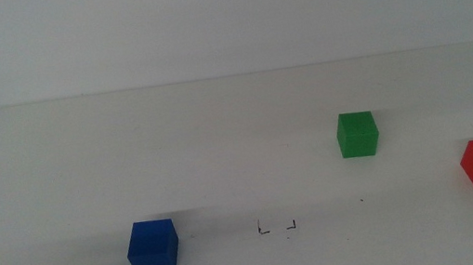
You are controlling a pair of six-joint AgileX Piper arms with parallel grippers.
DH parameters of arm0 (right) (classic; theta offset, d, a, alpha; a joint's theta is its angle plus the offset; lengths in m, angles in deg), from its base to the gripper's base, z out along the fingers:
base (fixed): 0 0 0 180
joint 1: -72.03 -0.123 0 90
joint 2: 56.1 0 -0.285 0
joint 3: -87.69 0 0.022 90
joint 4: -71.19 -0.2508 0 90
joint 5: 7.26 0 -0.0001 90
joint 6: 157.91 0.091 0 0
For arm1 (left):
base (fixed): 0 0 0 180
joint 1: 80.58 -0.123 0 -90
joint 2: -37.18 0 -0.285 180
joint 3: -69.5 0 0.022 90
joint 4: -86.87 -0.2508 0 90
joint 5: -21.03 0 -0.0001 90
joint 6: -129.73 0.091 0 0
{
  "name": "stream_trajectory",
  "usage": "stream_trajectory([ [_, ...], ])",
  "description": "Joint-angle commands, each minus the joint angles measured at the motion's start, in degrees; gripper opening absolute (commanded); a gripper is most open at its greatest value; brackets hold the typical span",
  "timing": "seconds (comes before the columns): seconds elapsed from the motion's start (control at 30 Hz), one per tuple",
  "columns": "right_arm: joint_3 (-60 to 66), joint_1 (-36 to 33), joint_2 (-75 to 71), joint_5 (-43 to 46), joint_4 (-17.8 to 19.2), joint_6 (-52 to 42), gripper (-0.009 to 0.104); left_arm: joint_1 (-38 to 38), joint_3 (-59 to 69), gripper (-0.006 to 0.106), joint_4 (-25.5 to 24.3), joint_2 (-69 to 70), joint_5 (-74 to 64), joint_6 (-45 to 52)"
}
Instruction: Stack red cubes first, then green, then blue cubes in a specific spot.
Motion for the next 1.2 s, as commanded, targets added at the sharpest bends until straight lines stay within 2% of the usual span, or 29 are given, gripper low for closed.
stream_trajectory([
  [0.0,0.2,0.4,-0.2,2.5,0.2,-0.4,0.092,0.2,0.0,0.092,0.0,0.2,0.8,0.0],
  [0.4,0.2,0.4,-0.2,3.7,0.3,-0.3,0.092,0.2,0.0,0.092,0.0,0.2,0.8,0.0],
  [0.53,-5.4,0.4,2.2,2.2,0.0,0.2,0.092,0.2,0.0,0.092,0.0,0.2,0.8,0.0],
  [0.63,-10.6,0.4,9.6,1.5,0.0,0.2,0.092,0.2,0.0,0.092,0.0,0.2,0.8,0.0],
  [0.77,-22.5,0.4,21.2,-9.2,-1.5,0.2,0.092,0.2,0.0,0.092,0.0,0.2,0.8,0.0],
  [0.97,-40.2,0.4,35.7,-31.8,-2.6,0.2,0.092,0.2,0.0,0.092,0.0,0.2,0.8,0.0],
  [1.03,-43.6,0.4,38.9,-34.9,-2.6,0.2,0.092,0.2,0.0,0.092,0.0,0.2,0.8,0.0],
  [1.17,-46.2,0.4,42.0,-34.2,-4.1,1.1,0.092,0.2,0.0,0.092,0.0,0.2,0.8,0.0],
])
